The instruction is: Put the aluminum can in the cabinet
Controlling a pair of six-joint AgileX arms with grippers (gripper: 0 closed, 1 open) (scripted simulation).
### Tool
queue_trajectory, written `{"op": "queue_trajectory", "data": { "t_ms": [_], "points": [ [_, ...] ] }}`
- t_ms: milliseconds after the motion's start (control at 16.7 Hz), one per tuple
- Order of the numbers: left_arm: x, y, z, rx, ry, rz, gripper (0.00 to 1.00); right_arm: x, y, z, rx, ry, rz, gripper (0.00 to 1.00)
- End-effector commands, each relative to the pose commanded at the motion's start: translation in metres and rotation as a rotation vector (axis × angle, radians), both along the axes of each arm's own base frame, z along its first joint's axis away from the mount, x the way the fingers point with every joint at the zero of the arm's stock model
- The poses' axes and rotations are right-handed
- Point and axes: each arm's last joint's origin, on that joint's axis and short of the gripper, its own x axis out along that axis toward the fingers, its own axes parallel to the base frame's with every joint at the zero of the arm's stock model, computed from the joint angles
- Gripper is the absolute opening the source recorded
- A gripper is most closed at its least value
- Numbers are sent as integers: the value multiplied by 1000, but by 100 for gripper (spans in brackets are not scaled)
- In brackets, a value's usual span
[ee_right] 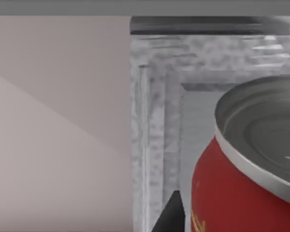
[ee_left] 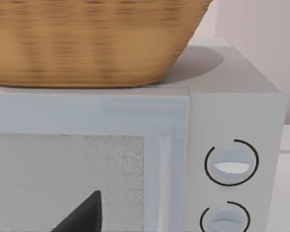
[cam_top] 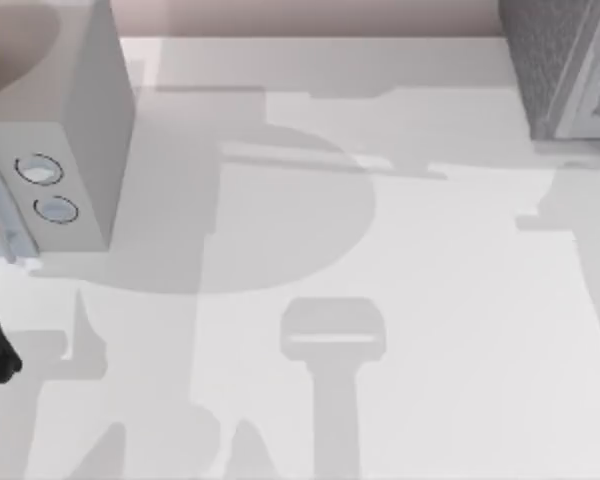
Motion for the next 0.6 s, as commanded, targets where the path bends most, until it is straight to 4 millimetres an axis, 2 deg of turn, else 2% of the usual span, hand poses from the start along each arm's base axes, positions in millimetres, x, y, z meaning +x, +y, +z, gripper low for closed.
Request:
{"op": "queue_trajectory", "data": {
  "t_ms": [600],
  "points": [
    [0,0,0,0,0,0,100,53,16,75,0,-15,-2,0]
  ]
}}
